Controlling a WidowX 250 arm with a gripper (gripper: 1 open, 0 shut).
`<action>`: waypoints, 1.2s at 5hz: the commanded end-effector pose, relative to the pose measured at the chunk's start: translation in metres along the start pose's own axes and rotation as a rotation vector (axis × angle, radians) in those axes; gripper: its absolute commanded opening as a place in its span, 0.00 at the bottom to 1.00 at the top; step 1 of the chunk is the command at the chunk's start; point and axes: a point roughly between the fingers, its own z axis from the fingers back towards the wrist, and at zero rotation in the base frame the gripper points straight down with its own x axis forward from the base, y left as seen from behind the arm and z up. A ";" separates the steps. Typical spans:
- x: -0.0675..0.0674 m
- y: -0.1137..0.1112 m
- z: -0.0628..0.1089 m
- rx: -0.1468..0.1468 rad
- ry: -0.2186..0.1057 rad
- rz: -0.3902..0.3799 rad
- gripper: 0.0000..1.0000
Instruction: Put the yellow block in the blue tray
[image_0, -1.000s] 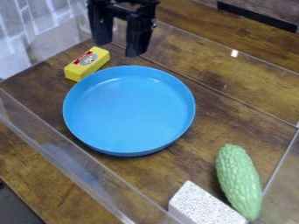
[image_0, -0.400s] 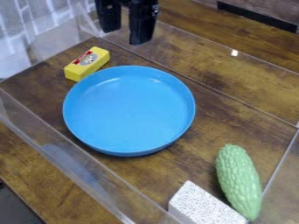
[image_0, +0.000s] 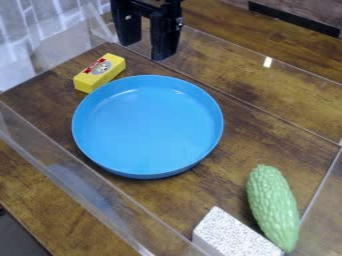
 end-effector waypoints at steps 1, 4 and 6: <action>0.002 0.003 0.005 0.012 -0.044 0.002 1.00; 0.013 0.025 0.018 0.020 -0.076 -0.086 1.00; 0.015 0.029 0.024 0.020 -0.116 -0.083 1.00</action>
